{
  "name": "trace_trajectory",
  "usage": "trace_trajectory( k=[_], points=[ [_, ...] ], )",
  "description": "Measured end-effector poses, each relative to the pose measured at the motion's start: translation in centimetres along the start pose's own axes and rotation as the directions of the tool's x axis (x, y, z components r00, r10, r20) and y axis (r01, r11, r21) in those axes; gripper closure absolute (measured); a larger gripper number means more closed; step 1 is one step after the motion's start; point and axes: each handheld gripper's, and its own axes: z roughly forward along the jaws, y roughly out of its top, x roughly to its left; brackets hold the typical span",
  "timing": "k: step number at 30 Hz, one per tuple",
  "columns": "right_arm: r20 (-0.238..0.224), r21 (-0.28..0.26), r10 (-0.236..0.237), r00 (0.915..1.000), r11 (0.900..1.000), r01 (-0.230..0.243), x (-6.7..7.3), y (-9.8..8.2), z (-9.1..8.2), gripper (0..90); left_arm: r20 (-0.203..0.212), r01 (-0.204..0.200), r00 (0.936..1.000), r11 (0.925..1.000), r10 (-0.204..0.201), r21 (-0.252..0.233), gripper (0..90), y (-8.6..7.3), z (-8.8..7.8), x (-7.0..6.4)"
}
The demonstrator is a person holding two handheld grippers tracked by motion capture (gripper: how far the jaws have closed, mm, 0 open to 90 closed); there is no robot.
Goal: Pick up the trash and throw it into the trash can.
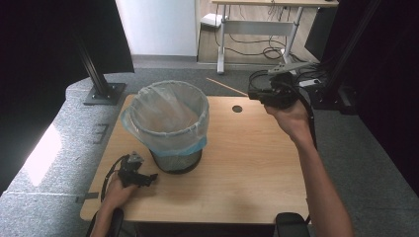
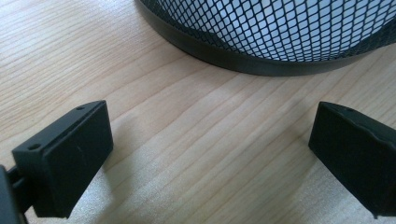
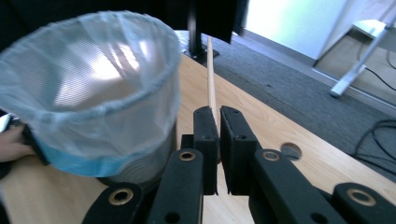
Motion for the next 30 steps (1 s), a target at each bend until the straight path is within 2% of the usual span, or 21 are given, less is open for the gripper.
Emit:
trace_trajectory(
  k=[5, 9, 11, 12, 16, 20, 21, 22, 26, 28, 30],
  points=[
    [-0.04, 0.006, -0.036, 0.9986, 0.999, 0.036, 1.3, 1.7, -0.3, 84.5, 0.0, 0.0, 1.0, 1.0, 0.0, 0.0, 0.0, 0.0, 0.0, 0.0],
    [-0.082, 0.022, -0.062, 0.9947, 0.998, 0.064, 2.4, 2.6, 0.4, 84.5, 0.0, 0.0, 1.0, 1.0, 0.0, 0.0, 0.0, 0.0, 0.0, 0.0],
    [-0.118, 0.04, -0.075, 0.9901, 0.996, 0.081, 3.2, 2.9, 1.7, 84.4, 0.0, 0.0, 1.0, 1.0, 0.0, 0.0, 0.0, 0.0, 0.0, 0.0],
    [-0.118, 0.04, -0.075, 0.9901, 0.996, 0.081, 3.2, 2.9, 1.7, 84.4, 0.0, 0.0, 1.0, 1.0, 0.0, 0.0, 0.0, 0.0, 0.0, 0.0],
    [-0.158, 0.08, -0.086, 0.9837, 0.992, 0.1, 3.9, 2.9, 3.9, 84.2, 0.0, 0.0, 1.0, 1.0, 0.0, 0.0, 0.0, 0.0, 0.0, 0.0],
    [-0.178, 0.103, -0.1, 0.9789, 0.987, 0.12, 4.4, 2.8, 5.7, 83.4, 0.0, 0.0, 1.0, 1.0, 0.0, 0.0, 0.0, 0.0, 0.0, 0.0],
    [-0.176, 0.1, -0.102, 0.9791, 0.988, 0.121, 4.4, 2.8, 5.9, 78.4, 0.0, 0.0, 1.0, 1.0, 0.0, 0.0, 0.0, 0.0, 0.0, 0.0],
    [-0.165, 0.09, -0.115, 0.9796, 0.987, 0.131, 4.4, 2.8, 6.2, 69.1, 0.0, 0.0, 1.0, 1.0, 0.0, 0.0, 0.0, 0.0, 0.0, 0.0],
    [-0.074, 0.062, -0.139, 0.9875, 0.988, 0.144, 4.3, 2.6, 6.4, 40.9, 0.001, 0.0, 1.0, 1.0, 0.0, 0.0, 0.0, 0.0, 0.0, 0.0],
    [-0.045, 0.053, -0.157, 0.9866, 0.986, 0.159, 4.2, 2.4, 6.3, 34.5, 0.002, -0.002, 1.0, 1.0, 0.002, 0.0, 0.0, 0.0, 0.0, 0.0],
    [-0.042, 0.032, -0.155, 0.987, 0.987, 0.157, 3.9, 2.0, 6.2, 24.9, 0.002, -0.002, 1.0, 1.0, 0.002, -0.001, 0.0, 0.0, 0.0, 0.0]
  ],
)
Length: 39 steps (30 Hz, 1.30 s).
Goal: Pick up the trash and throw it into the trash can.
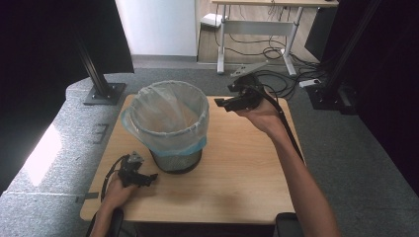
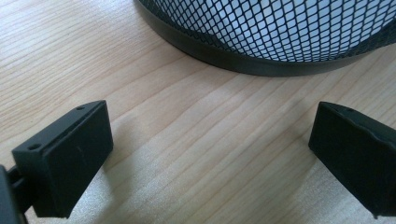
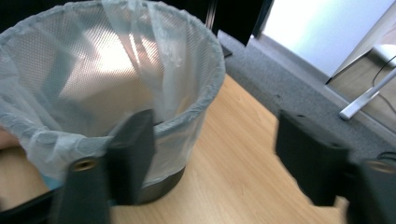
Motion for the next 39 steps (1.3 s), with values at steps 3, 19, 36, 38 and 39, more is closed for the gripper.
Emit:
trace_trajectory(
  k=[3, 19, 36, 38, 39],
  points=[
    [0.042, -0.025, -0.007, 0.9991, 1.0, 0.008, -0.2, -0.9, -0.4, 15.0, 0.0, 0.0, 1.0, 1.0, 0.0, 0.001, 0.0, 0.0, 0.0, 0.0],
    [0.098, -0.016, 0.087, 0.9914, 0.996, -0.086, -2.7, -7.7, -2.1, 0.0, -0.001, 0.0, 1.0, 1.0, 0.0, 0.001, 0.0, 0.0, 0.0, 0.0],
    [0.145, 0.038, 0.188, 0.9714, 0.98, -0.196, -4.1, -16.7, -1.1, 0.0, 0.0, 0.0, 1.0, 1.0, 0.0, 0.001, 0.0, 0.0, 0.0, 0.0],
    [0.15, 0.042, 0.196, 0.9691, 0.978, -0.204, -4.1, -17.5, -0.9, 0.0, -0.001, 0.0, 1.0, 1.0, 0.0, 0.001, 0.0, 0.0, 0.0, 0.0],
    [0.151, 0.041, 0.203, 0.9674, 0.977, -0.211, -4.1, -18.0, -0.8, 0.0, -0.001, 0.0, 1.0, 1.0, 0.0, 0.001, 0.0, 0.0, 0.0, 0.0]
  ],
)
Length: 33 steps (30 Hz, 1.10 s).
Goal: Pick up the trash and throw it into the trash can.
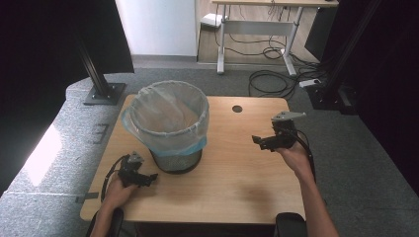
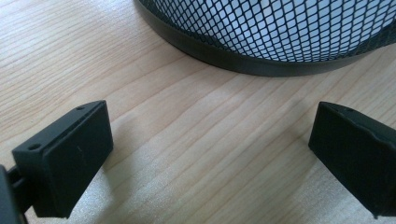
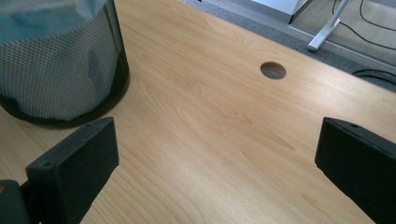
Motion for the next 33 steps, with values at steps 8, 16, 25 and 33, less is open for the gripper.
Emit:
trace_trajectory(
  k=[8, 16, 25, 33],
  points=[
    [0.008, 0.017, 0.043, 0.999, 0.999, -0.044, -0.5, -4.0, 1.3, 0.0, -0.001, 0.001, 1.0, 1.0, -0.001, 0.0, 0.0, 0.0, 0.0, 0.0],
    [0.006, 0.058, 0.074, 0.9972, 0.996, -0.075, -0.6, -8.1, 3.1, 0.0, -0.001, 0.001, 1.0, 1.0, -0.001, 0.0, 0.0, 0.0, 0.0, 0.0],
    [-0.013, 0.167, 0.056, 0.9983, 0.984, -0.053, 0.8, -11.9, 6.3, 0.0, -0.001, 0.0, 1.0, 1.0, 0.0, 0.0, 0.0, 0.0, 0.0, 0.0],
    [-0.008, 0.201, 0.02, 0.9998, 0.979, -0.017, 1.8, -13.8, 7.9, 0.0, -0.001, 0.0, 1.0, 1.0, 0.0, 0.0, 0.0, 0.0, 0.0, 0.0]
  ],
)
